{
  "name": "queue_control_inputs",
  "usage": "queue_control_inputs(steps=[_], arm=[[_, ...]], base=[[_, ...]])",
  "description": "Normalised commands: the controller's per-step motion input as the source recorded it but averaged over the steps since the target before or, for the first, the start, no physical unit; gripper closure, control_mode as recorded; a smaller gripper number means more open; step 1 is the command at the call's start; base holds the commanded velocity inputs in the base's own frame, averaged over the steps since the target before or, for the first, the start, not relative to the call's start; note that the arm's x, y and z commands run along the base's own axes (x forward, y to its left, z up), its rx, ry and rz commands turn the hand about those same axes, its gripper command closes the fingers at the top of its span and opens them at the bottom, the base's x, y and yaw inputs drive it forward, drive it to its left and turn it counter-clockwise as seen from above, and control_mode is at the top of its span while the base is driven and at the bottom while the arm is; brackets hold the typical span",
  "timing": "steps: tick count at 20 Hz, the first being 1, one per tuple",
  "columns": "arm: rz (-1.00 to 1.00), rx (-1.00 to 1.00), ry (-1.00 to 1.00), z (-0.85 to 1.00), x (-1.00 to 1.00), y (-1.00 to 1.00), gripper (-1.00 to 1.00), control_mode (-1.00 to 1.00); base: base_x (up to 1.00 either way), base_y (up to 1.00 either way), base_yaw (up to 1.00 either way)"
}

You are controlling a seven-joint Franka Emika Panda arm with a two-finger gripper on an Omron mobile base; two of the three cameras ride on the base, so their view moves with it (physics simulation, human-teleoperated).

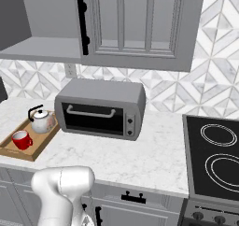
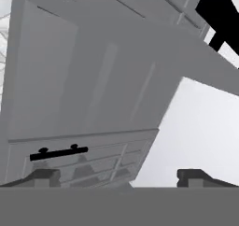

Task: Pick the kettle from the counter and place it on the tray. Then pick the mug from the cabinet and place it on the tray. Then close the cabinet doors.

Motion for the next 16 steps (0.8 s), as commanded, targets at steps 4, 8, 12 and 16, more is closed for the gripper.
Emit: queue_control_inputs(steps=[4, 8, 12, 16], arm=[[0.25, 0.0, 0.05, -0.36, 0.11, 0.17, -1.0, -1.0], [0.23, 0.0, 0.01, -0.3, 0.0, 0.28, -1.0, -1.0], [0.16, 0.0, 0.04, -0.15, 0.03, 0.42, -1.0, -1.0], [0.12, 0.0, 0.1, -0.04, 0.18, 0.55, -1.0, -1.0]], base=[[0.0, 0.0, 0.0], [0.0, 0.0, 0.0], [0.0, 0.0, 0.0], [0.0, 0.0, 0.0]])
